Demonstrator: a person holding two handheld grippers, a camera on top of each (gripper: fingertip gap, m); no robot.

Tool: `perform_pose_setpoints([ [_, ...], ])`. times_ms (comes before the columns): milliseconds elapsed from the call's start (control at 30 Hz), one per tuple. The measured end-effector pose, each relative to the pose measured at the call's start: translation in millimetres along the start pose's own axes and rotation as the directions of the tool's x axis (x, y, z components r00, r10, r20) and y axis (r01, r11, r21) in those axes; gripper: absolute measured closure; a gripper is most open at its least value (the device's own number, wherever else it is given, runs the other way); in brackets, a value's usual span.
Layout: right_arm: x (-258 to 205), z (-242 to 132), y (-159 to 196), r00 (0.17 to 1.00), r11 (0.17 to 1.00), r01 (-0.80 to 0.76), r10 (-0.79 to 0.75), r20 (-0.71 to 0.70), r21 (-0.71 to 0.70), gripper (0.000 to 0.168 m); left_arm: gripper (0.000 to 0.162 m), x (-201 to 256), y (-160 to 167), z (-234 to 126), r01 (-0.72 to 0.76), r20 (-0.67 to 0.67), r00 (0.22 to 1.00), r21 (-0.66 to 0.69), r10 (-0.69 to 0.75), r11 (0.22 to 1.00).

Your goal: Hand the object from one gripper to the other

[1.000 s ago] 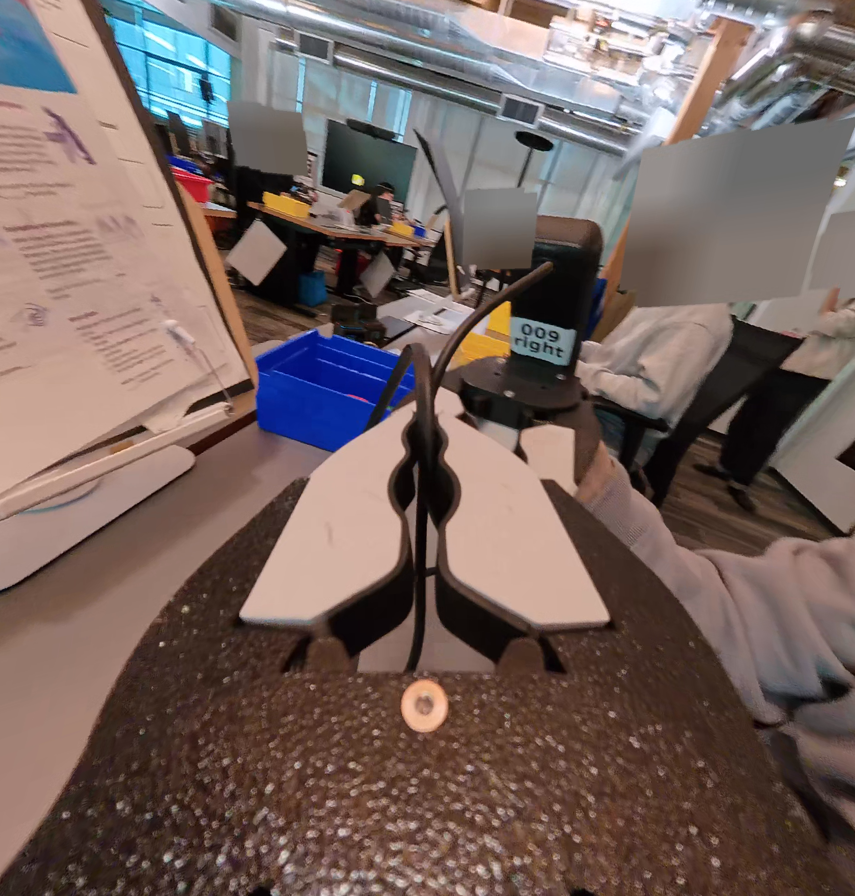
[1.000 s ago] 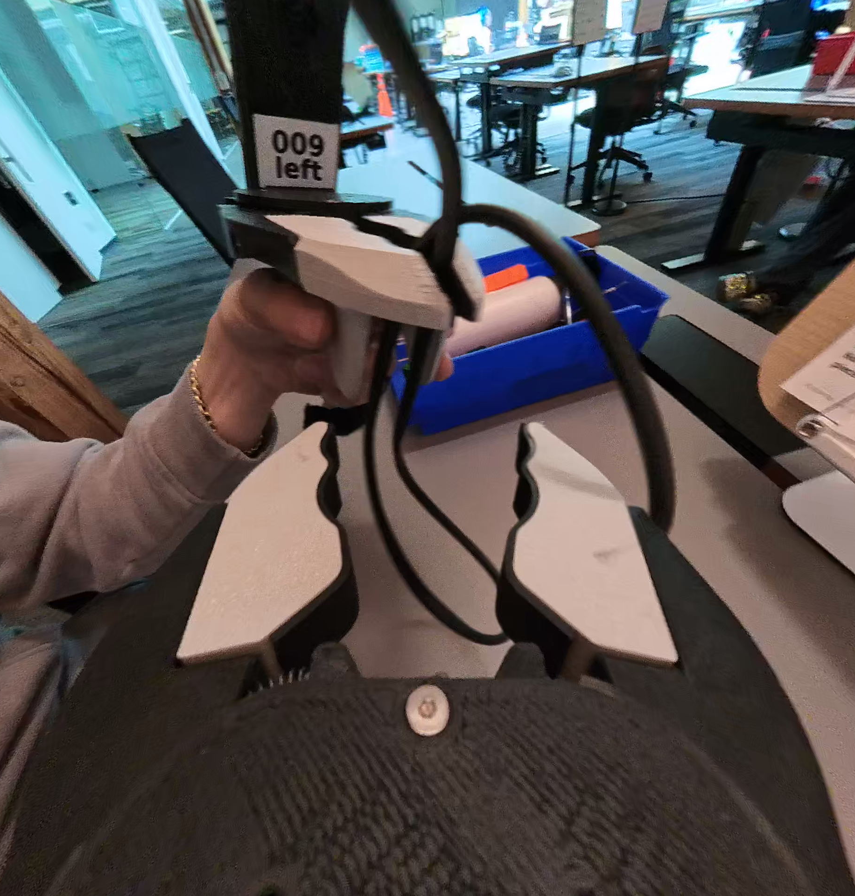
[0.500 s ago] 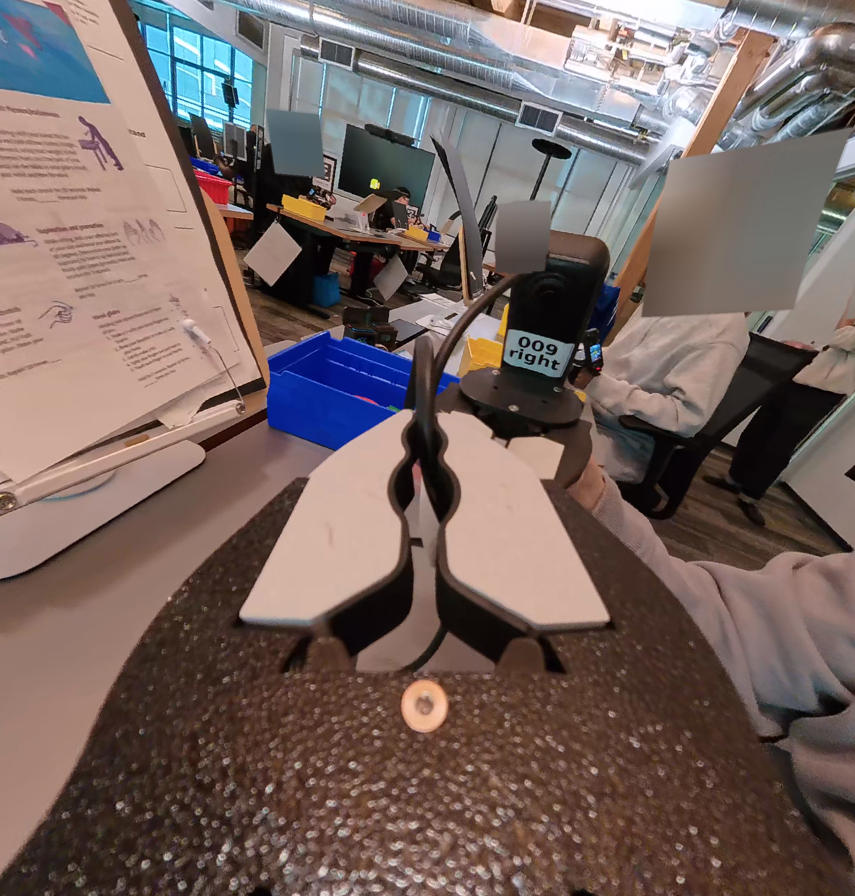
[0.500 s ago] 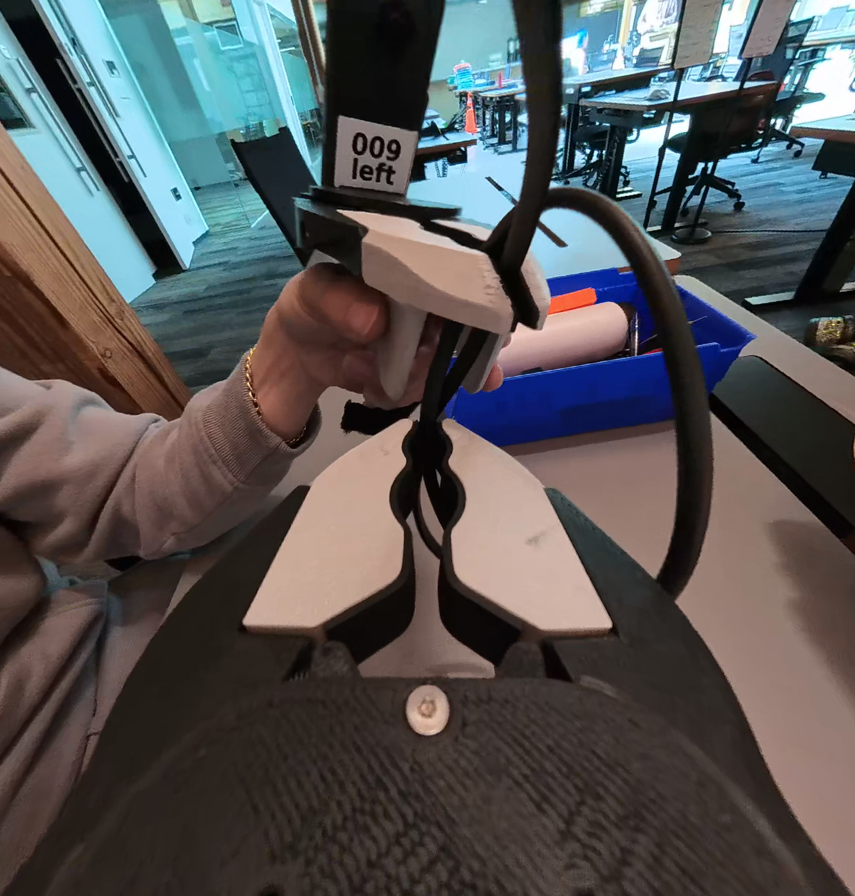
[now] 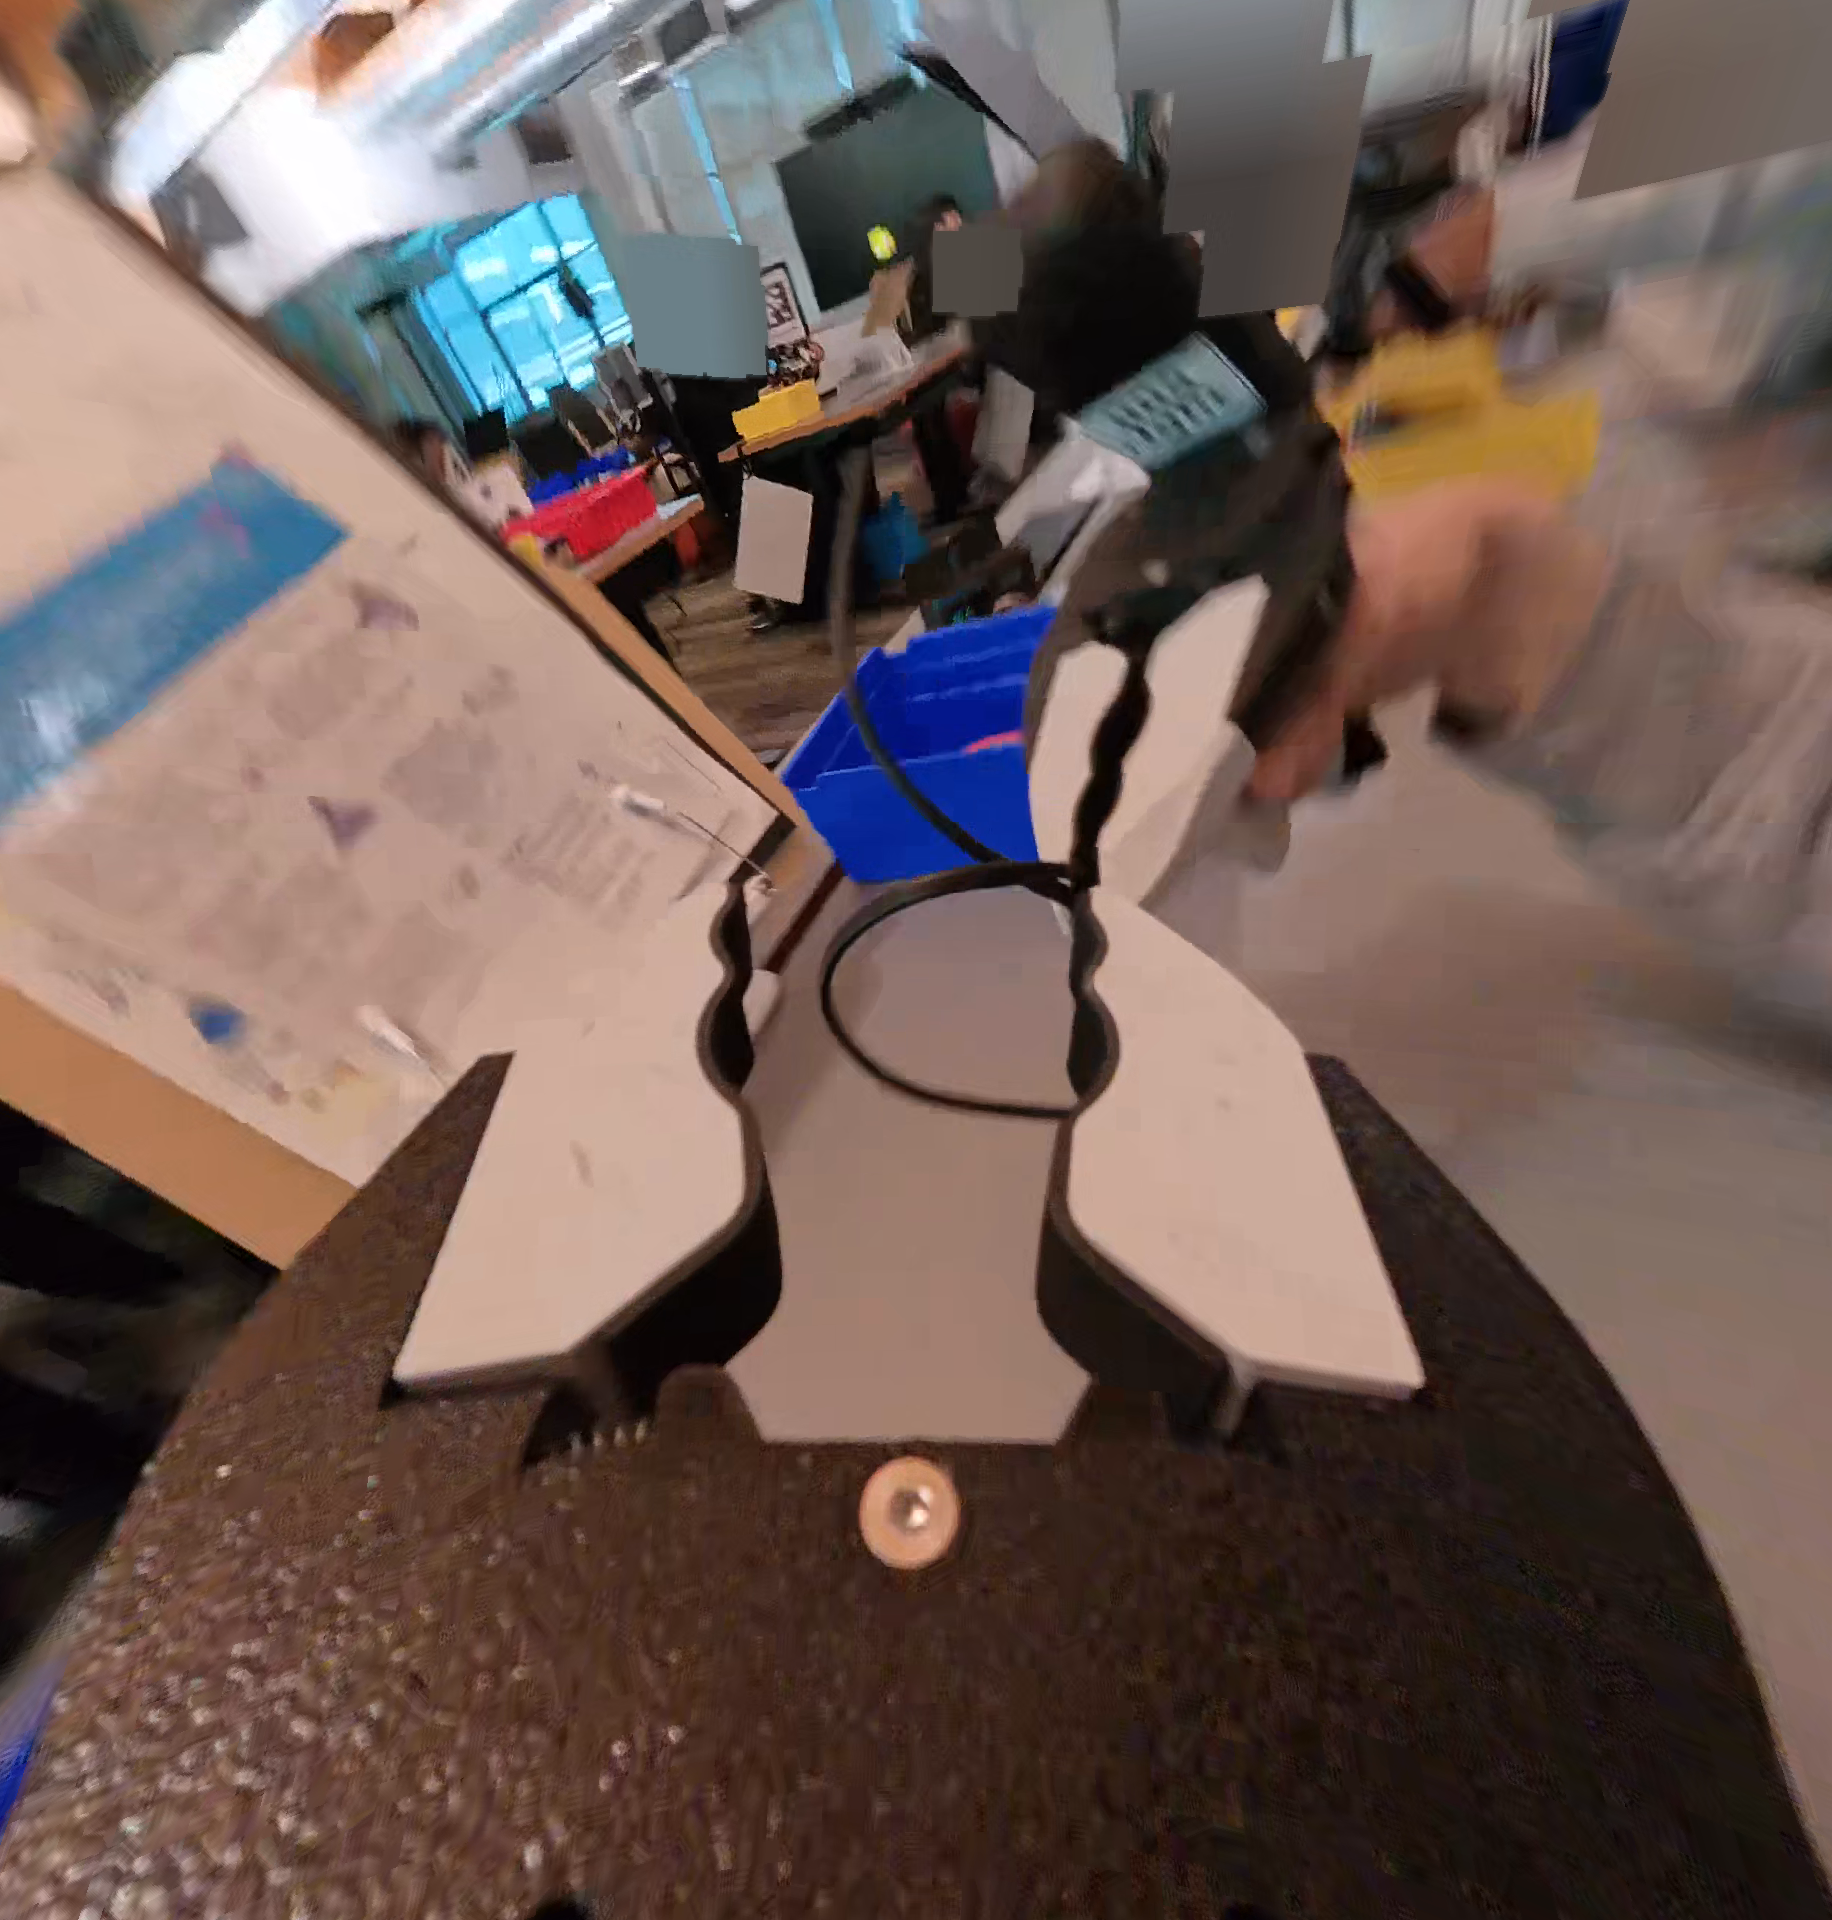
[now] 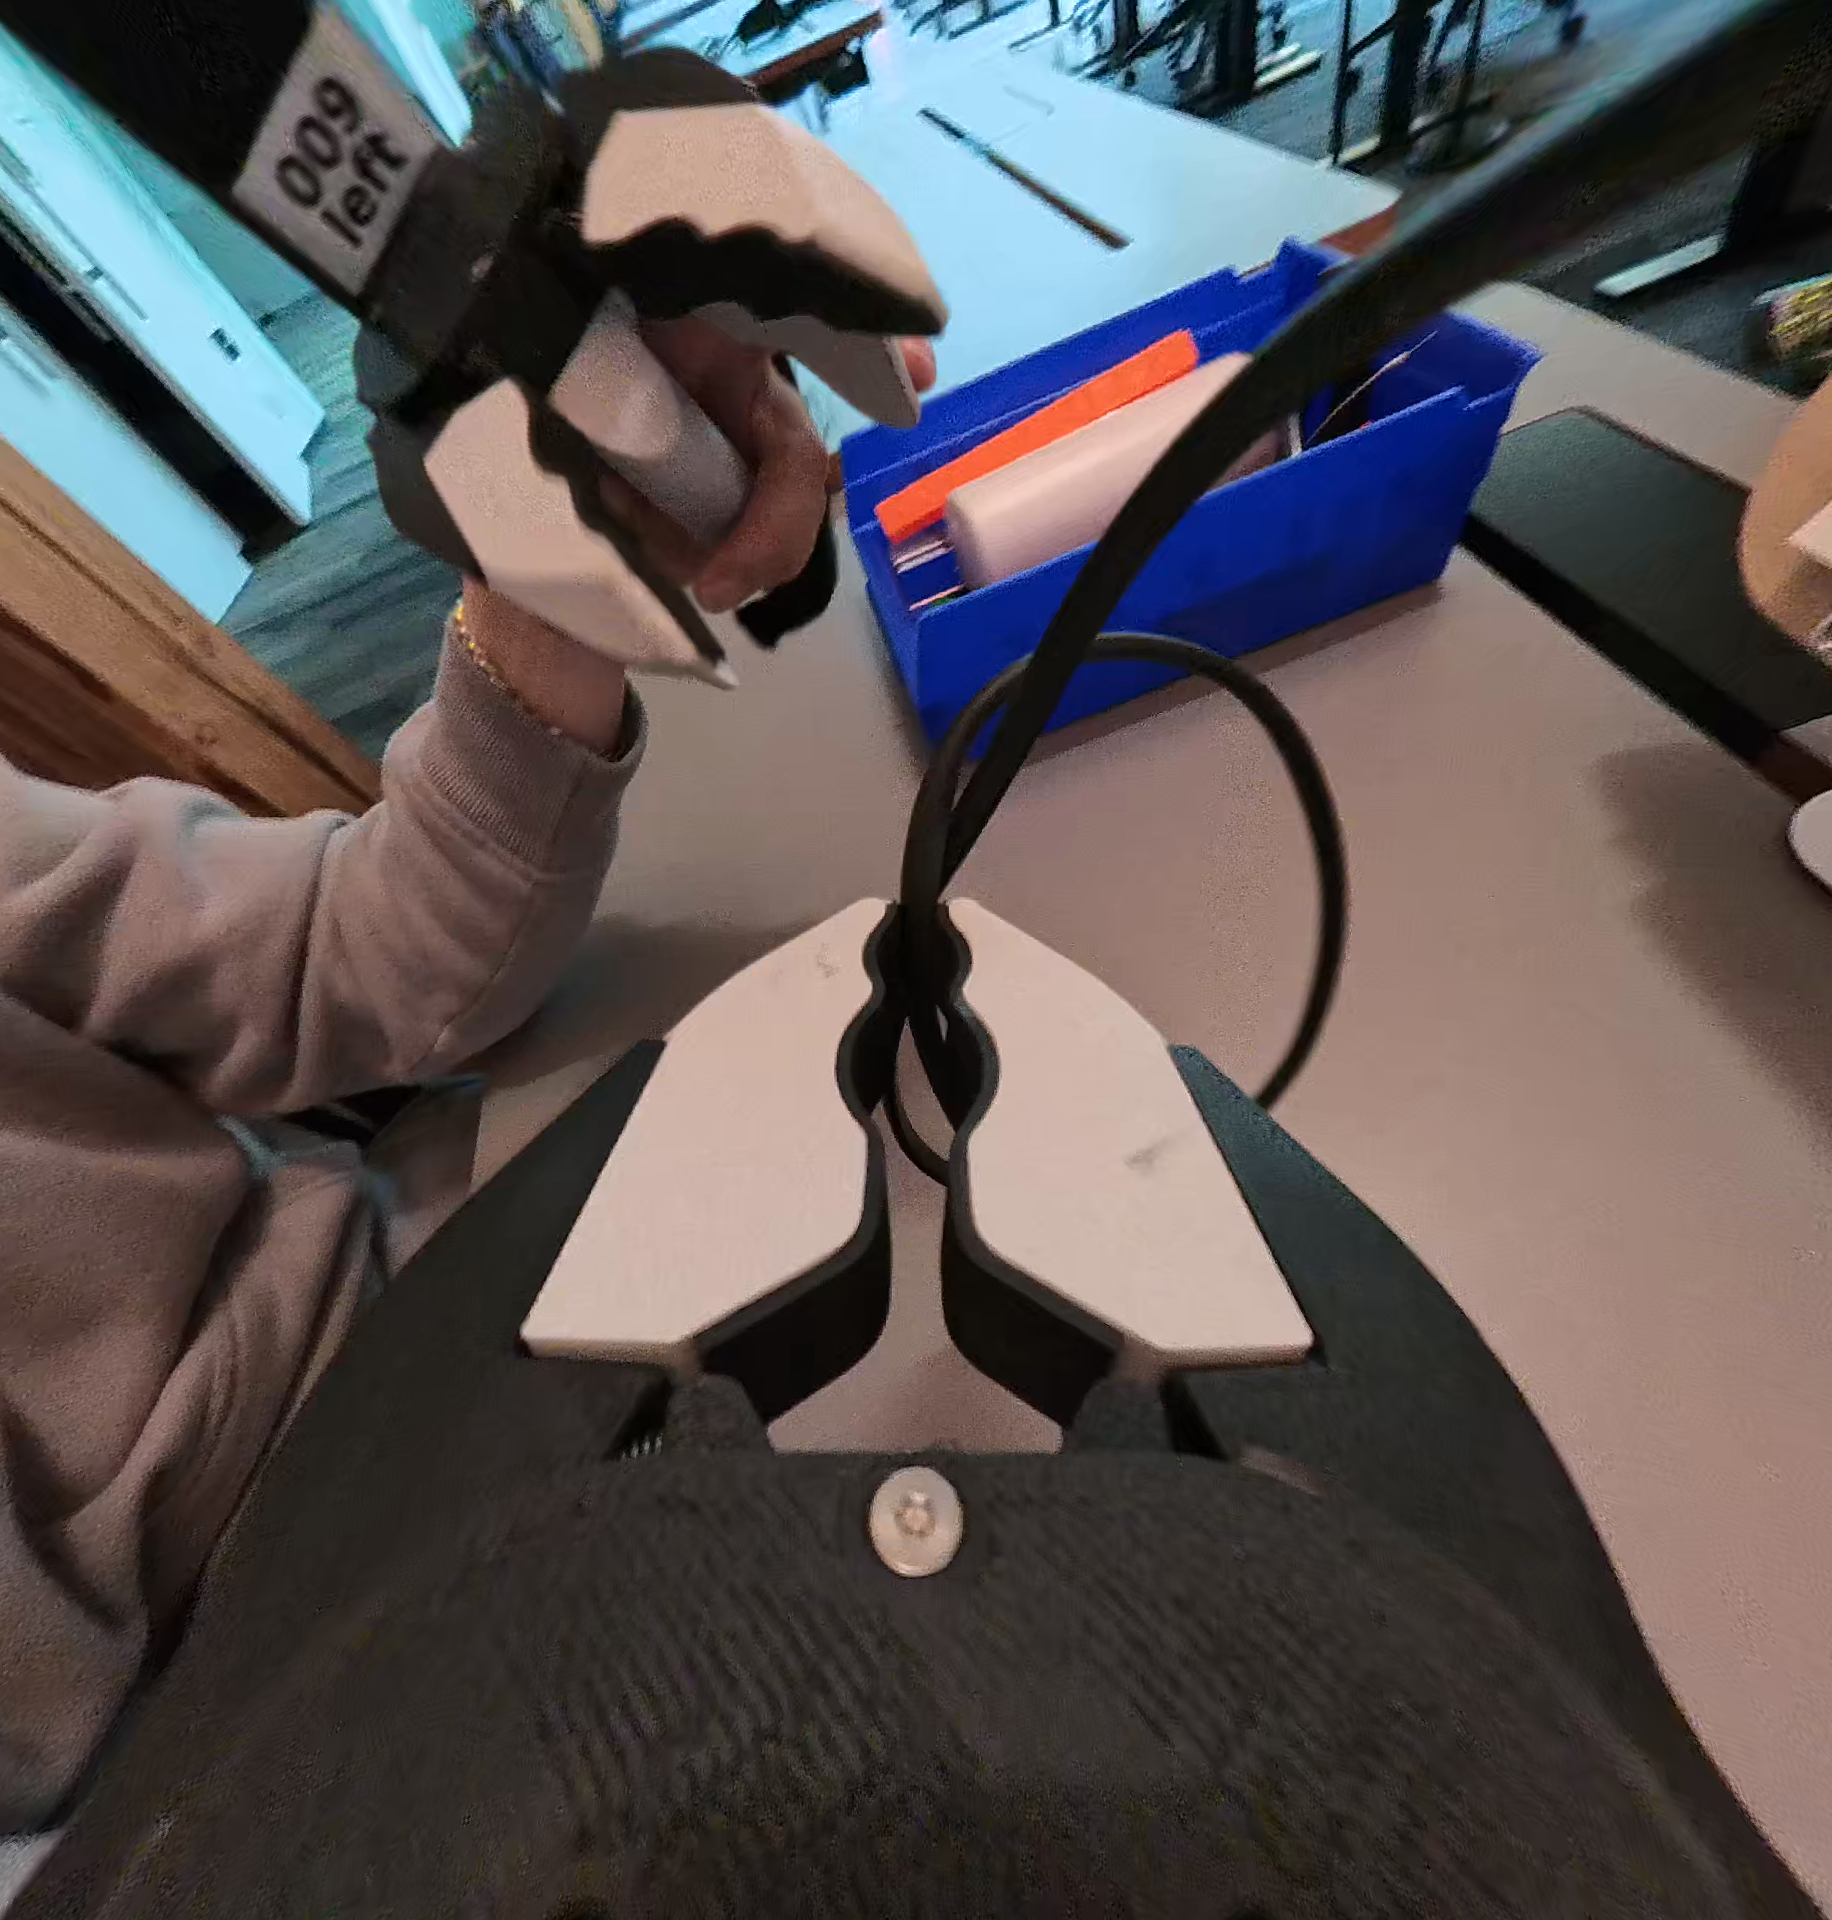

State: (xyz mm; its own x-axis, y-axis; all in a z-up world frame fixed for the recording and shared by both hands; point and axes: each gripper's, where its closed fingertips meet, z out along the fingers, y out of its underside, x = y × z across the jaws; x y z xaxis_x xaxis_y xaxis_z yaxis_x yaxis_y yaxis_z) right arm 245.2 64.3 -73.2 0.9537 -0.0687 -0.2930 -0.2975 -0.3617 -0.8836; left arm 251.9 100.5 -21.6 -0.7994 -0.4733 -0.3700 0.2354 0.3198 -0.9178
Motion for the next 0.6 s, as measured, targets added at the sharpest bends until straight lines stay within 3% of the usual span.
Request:
perform_pose_setpoints([
  [100, -12, 0, 7, 0.996, 1.000, -0.013, 0.016, 0.093, -0.026, 0.164, 0.109, 29, 5, 17, -0.392, -0.020, 0.920, -0.097, 0.391, 0.915],
  [167, -17, 0, 10, 0.991, 0.999, -0.012, 0.016, 0.129, -0.038, 0.164, 0.116, 44, 10, 29, -0.543, -0.046, 0.839, -0.145, 0.543, 0.827],
  [333, -13, -11, 12, 0.987, 0.998, -0.055, 0.057, 0.147, -0.015, 0.164, 0.133, 50, 13, 43, -0.686, -0.045, 0.718, -0.212, 0.694, 0.696],
  [467, -18, -19, 20, 0.985, 0.999, -0.037, 0.043, 0.169, -0.036, 0.164, 0.132, 41, 21, 44, -0.754, -0.044, 0.611, -0.334, 0.790, 0.565],
  [600, -20, -21, 20, 0.979, 0.998, -0.051, 0.056, 0.197, -0.033, 0.164, 0.130, 43, 20, 55, -0.832, -0.037, 0.458, -0.371, 0.888, 0.413],
])
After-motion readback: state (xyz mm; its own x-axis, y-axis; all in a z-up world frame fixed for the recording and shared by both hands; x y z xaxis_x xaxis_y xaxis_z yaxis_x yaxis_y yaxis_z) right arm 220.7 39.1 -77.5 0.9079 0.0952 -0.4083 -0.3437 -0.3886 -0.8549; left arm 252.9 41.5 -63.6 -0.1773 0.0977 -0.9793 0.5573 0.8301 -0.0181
